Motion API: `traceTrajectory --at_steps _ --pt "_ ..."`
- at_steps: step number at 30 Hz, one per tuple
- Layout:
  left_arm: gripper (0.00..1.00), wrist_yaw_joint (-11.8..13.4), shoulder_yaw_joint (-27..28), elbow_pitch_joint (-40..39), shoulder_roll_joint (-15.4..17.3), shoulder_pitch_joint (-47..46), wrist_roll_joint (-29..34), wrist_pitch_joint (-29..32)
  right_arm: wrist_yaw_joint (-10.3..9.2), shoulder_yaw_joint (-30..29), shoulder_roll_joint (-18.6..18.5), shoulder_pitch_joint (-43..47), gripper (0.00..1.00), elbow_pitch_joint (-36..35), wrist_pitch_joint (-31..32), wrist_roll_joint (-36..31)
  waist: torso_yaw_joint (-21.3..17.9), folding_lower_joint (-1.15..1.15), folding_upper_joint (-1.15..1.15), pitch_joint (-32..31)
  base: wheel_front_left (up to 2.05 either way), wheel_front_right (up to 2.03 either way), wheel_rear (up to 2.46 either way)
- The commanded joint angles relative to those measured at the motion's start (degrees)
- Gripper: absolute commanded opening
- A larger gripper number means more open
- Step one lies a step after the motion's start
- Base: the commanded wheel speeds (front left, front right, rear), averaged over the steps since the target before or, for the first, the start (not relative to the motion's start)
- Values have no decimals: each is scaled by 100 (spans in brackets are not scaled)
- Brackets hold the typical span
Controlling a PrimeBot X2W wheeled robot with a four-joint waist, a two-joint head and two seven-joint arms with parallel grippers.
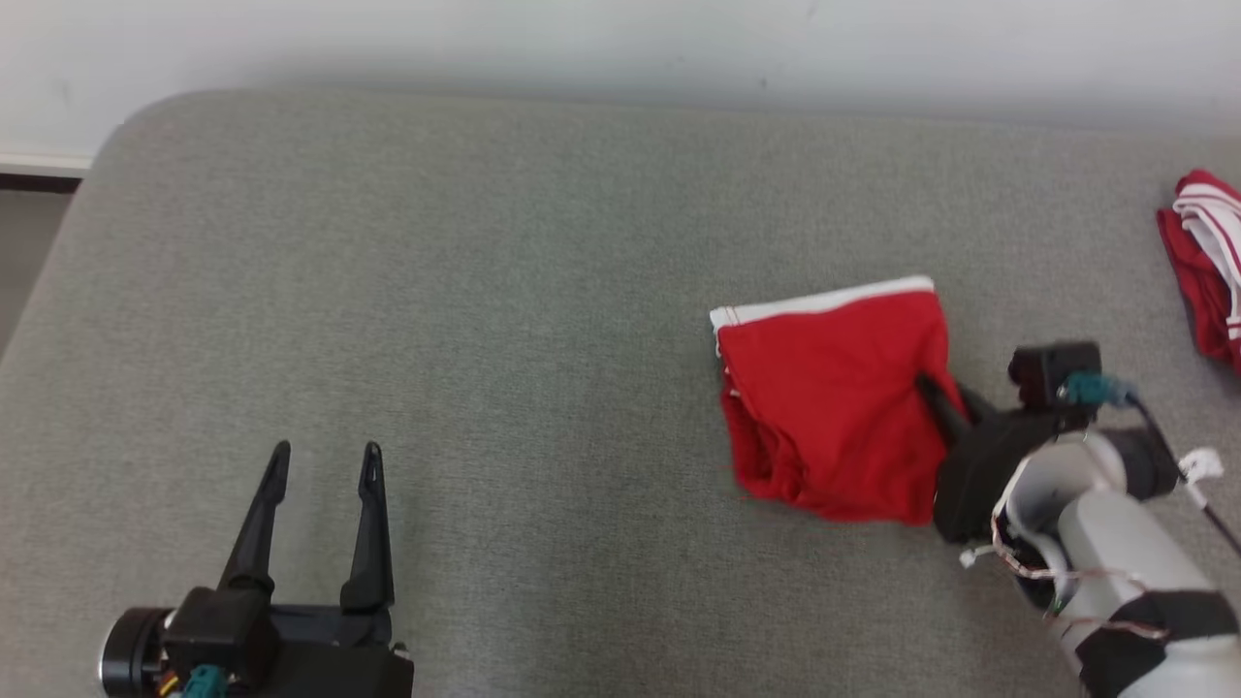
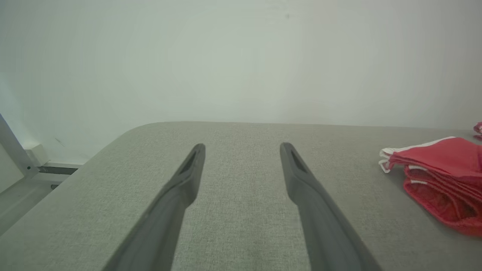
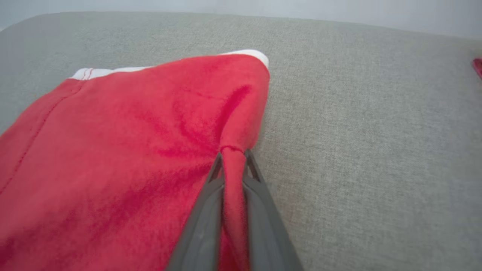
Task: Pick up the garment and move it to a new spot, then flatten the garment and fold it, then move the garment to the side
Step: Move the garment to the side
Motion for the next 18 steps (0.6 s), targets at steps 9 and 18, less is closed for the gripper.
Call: traceTrajectory --at_steps 9,18 --pt "100 -76 -97 -162 38 -474 175 -16 -18 615 -880 -1133 0 -311 221 209 -582 0 0 946 0 0 0" --pt "100 -36 -53 -738 169 -835 359 -16 -18 1001 -2131 -2138 0 -723 407 594 -1282 0 0 1793 0 0 0"
